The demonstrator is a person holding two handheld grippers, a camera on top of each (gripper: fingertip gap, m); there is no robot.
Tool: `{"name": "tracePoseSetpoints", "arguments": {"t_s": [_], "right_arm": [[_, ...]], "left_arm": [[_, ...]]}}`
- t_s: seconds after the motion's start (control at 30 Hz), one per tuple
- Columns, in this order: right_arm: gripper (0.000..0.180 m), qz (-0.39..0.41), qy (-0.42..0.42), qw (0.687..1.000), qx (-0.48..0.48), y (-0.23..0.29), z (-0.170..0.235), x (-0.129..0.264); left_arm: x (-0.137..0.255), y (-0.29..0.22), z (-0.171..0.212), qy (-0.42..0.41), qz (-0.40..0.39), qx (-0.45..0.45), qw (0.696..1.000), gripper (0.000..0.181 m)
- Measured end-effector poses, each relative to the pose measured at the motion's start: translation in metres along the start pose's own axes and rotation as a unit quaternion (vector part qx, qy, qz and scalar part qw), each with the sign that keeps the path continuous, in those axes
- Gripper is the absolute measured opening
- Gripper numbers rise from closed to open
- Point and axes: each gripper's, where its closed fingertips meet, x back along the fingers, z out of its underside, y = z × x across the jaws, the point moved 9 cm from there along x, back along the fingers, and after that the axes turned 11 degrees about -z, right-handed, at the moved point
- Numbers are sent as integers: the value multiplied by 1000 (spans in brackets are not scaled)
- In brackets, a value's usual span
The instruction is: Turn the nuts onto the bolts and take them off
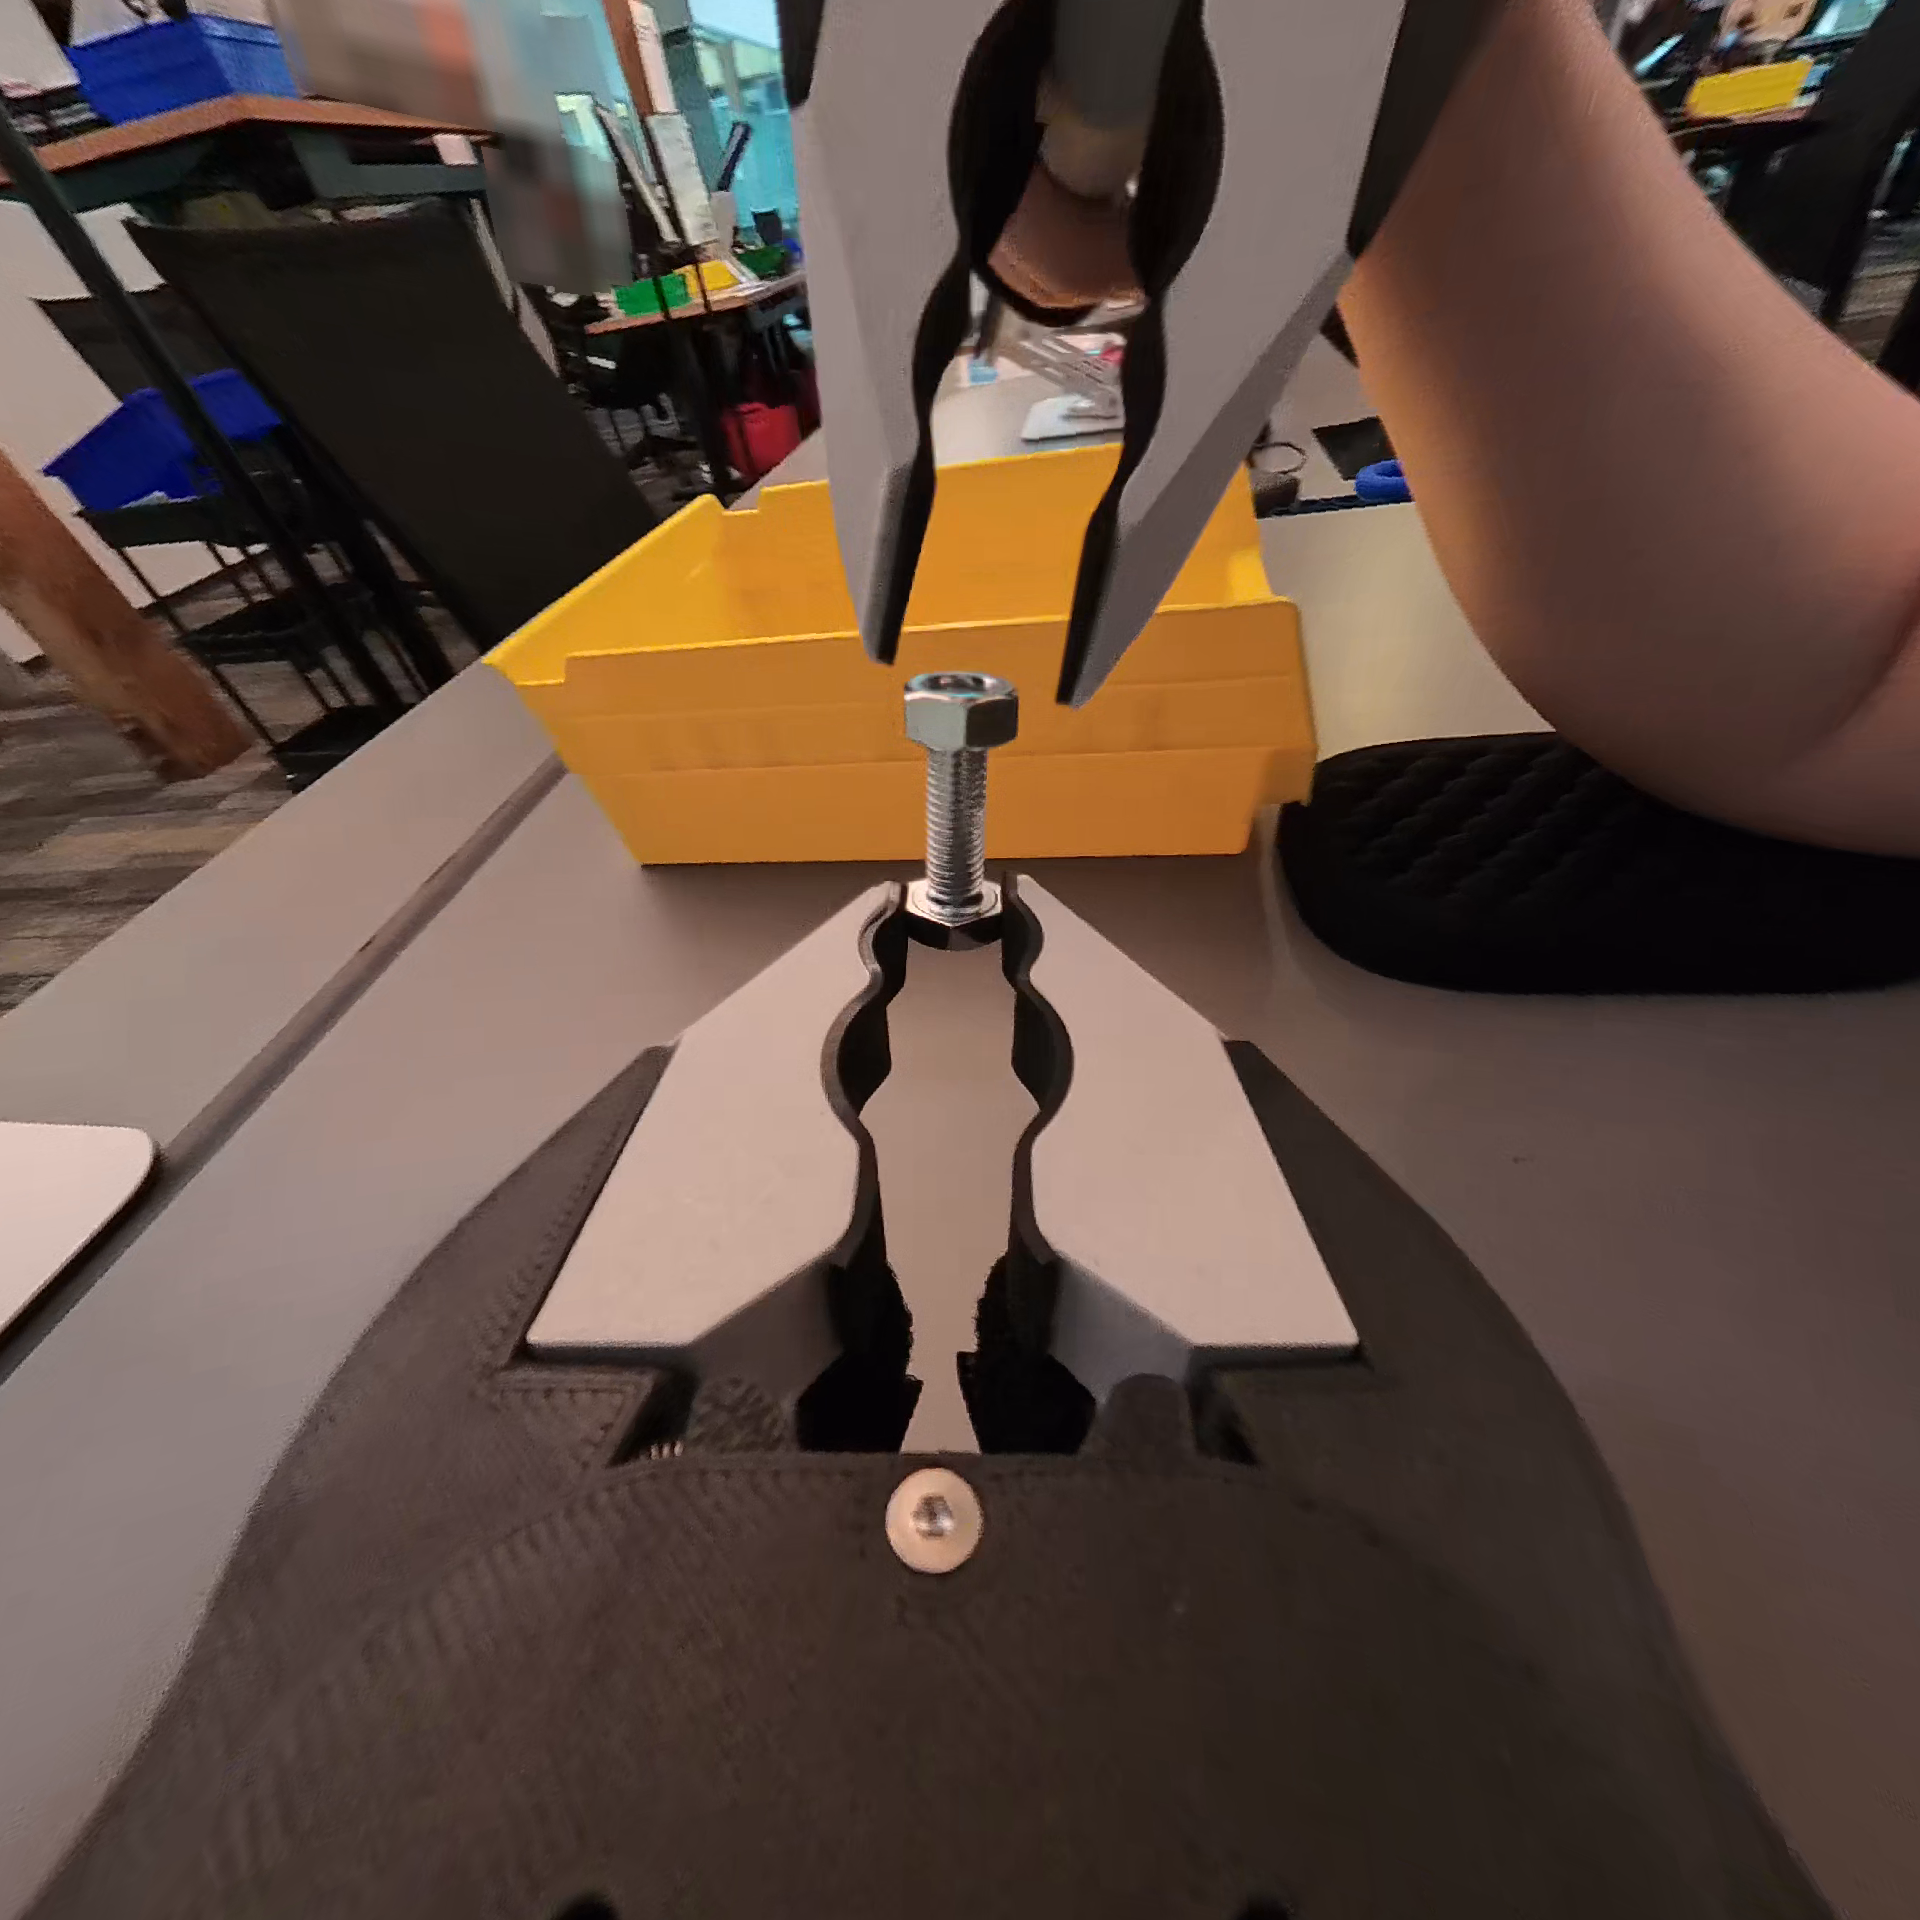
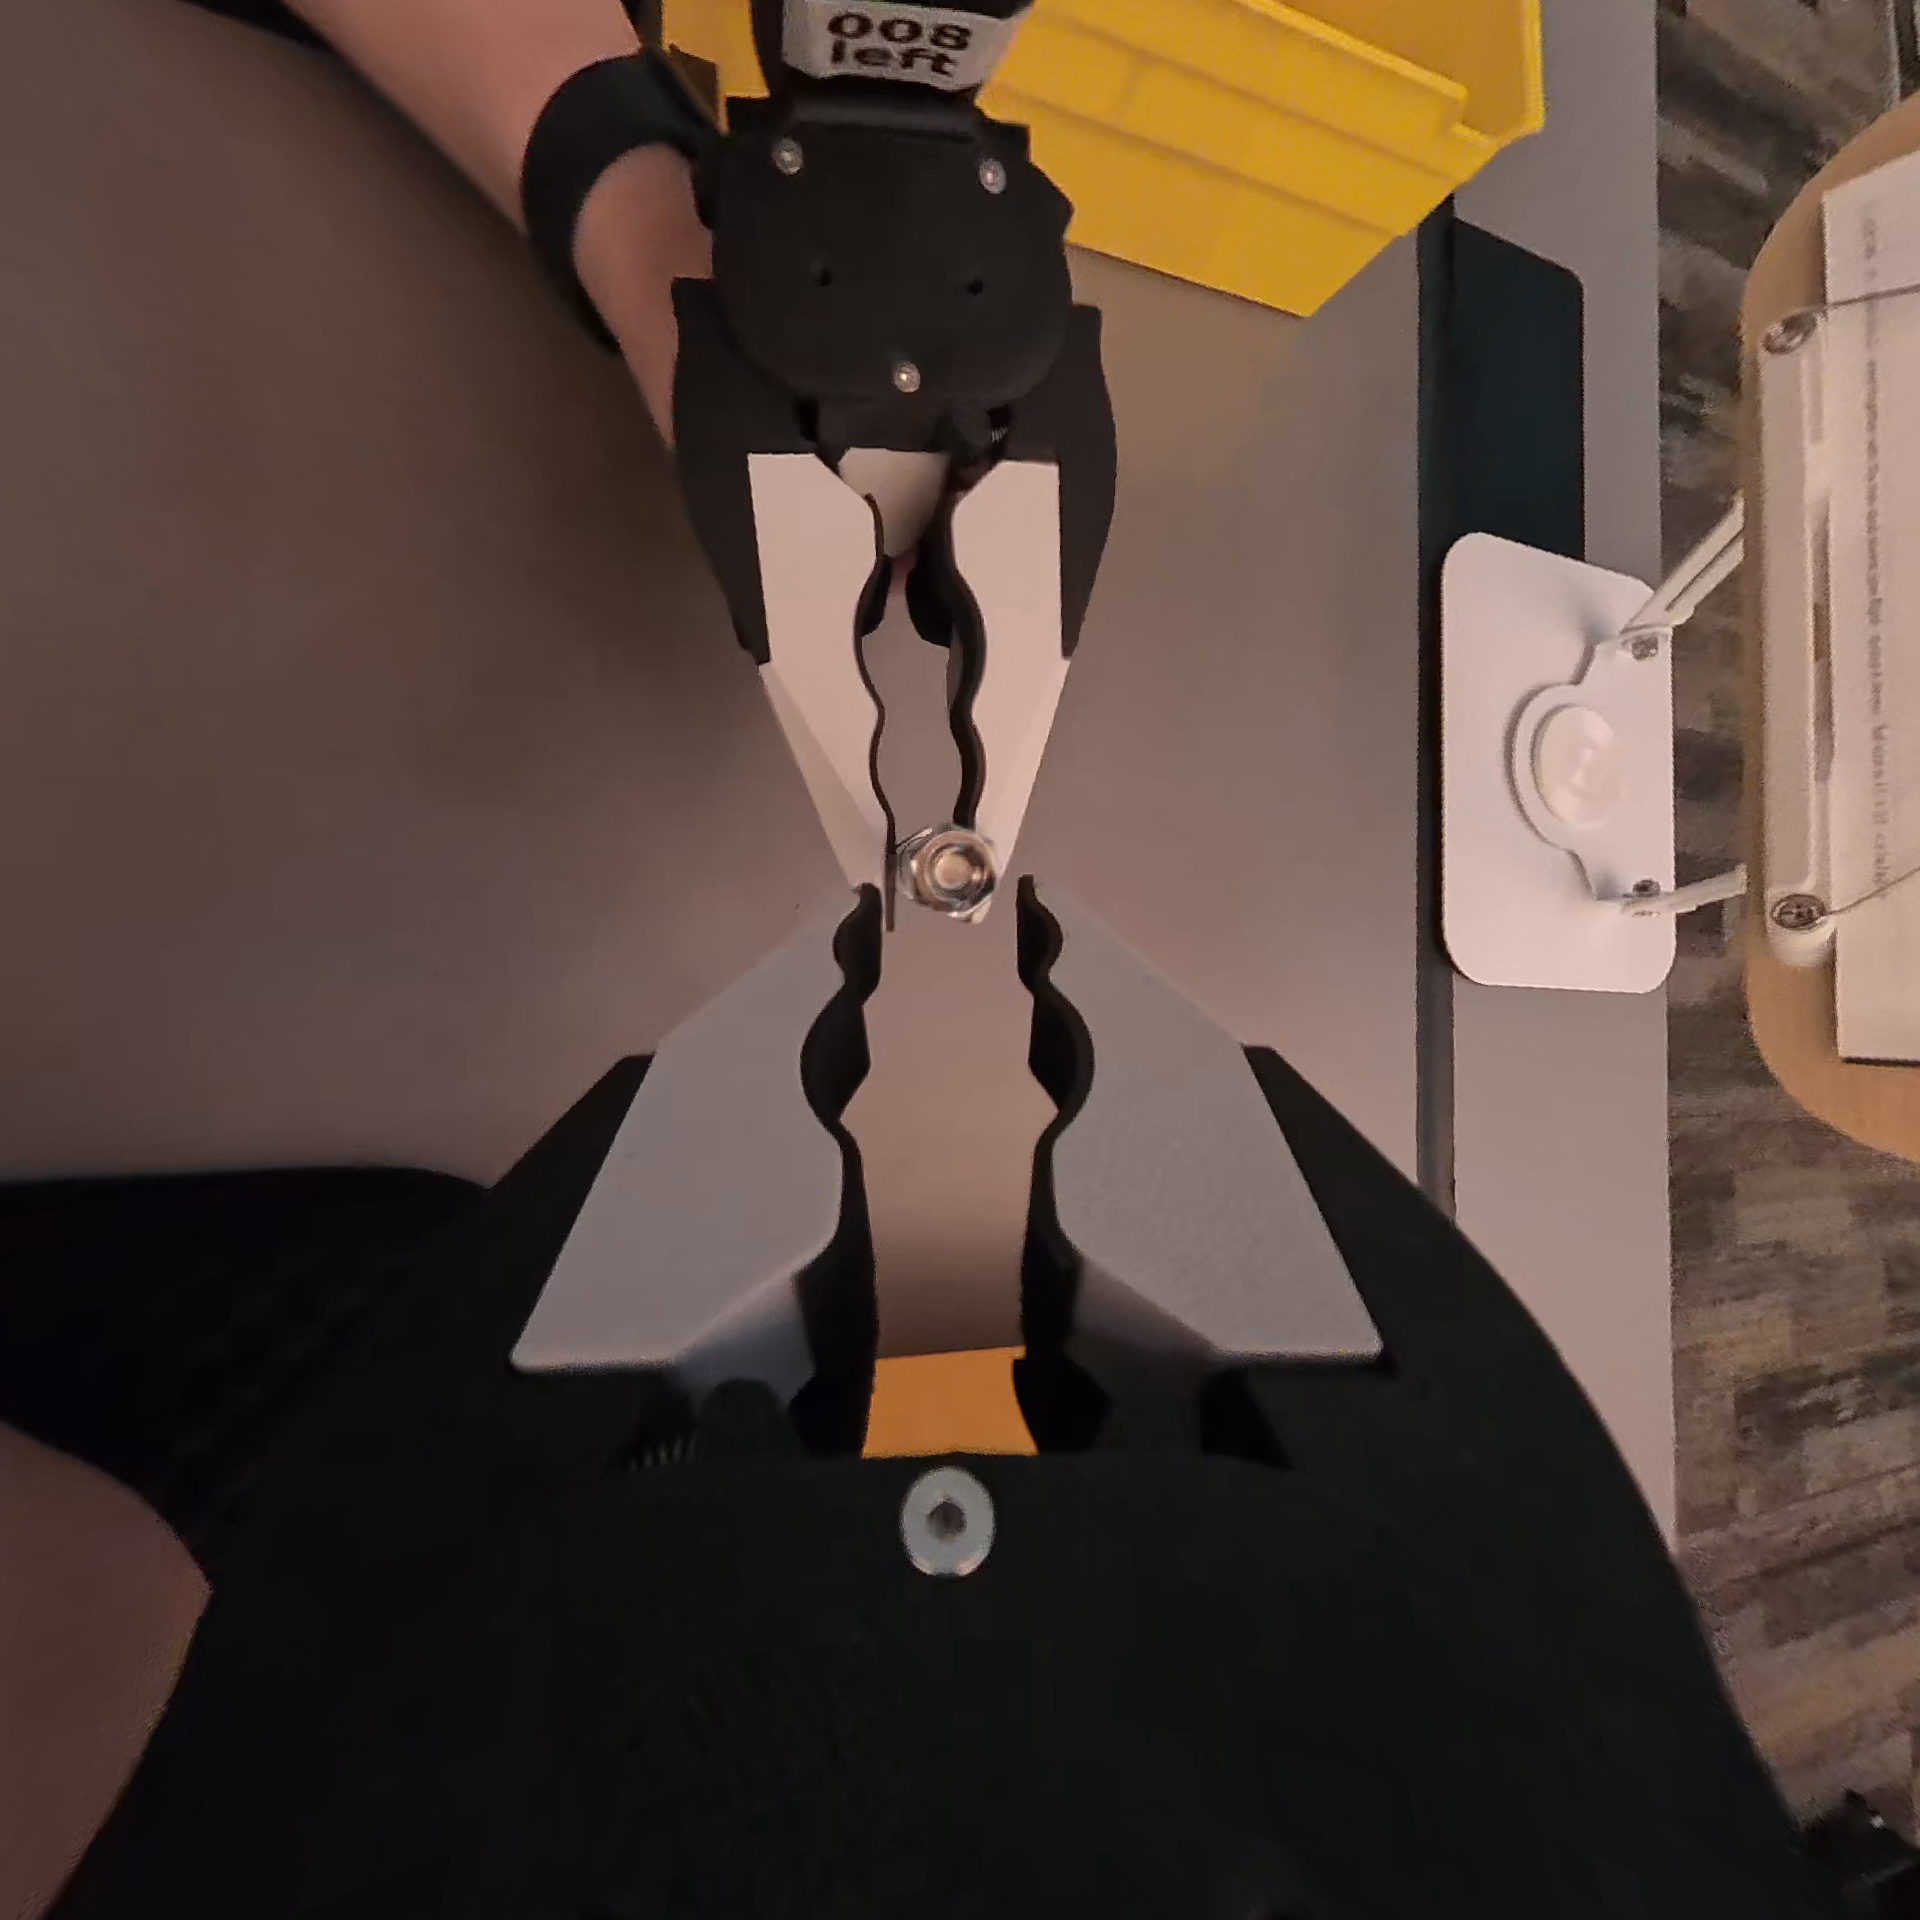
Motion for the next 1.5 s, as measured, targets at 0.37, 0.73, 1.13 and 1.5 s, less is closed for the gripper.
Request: {"name": "tracePoseSetpoints", "arguments": {"t_s": [0.37, 0.73, 1.13, 1.5], "right_arm": [[20, -18, 27, 999, 19, 7, 1, -6], [17, 10, 12, 997, -80, -13, -3, -10], [16, 32, -53, 958, -279, -52, -6, -27], [44, 52, -107, 978, -169, -51, -10, -20]], "left_arm": [[-3, -9, 2, 6, 43, -12, 999, 16], [-1, 4, 1, 17, -25, -5, 1000, 16], [7, 30, 6, 54, -159, -9, 986, 16], [13, 40, 5, 23, -162, 45, 985, 16]]}}
